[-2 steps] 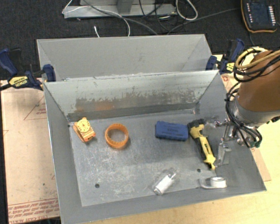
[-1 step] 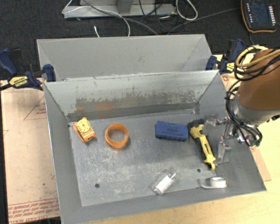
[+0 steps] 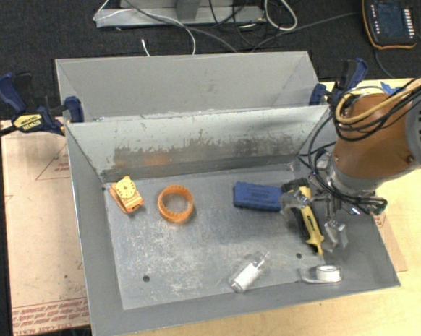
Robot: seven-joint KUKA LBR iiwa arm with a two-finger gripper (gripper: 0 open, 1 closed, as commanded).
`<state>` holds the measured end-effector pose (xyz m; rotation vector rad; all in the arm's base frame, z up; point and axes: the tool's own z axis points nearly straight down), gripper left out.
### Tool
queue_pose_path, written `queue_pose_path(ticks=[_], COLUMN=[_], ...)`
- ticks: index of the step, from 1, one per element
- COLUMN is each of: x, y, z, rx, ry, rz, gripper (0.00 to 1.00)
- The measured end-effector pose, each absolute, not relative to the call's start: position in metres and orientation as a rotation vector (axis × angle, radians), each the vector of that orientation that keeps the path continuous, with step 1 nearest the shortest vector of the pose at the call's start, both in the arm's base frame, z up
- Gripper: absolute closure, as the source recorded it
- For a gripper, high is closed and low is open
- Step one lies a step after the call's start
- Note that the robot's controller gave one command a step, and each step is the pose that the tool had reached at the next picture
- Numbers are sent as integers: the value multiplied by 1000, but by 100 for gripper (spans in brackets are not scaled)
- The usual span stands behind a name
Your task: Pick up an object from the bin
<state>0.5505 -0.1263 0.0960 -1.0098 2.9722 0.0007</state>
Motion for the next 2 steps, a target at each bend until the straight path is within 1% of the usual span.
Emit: queue_pose_path(ticks=[1,2], x=[572,586], y=[-129,-112], z=[130,102], rx=[-1022,-2093], ry=[2962,2339], rz=[-2,6], gripper=[0,0])
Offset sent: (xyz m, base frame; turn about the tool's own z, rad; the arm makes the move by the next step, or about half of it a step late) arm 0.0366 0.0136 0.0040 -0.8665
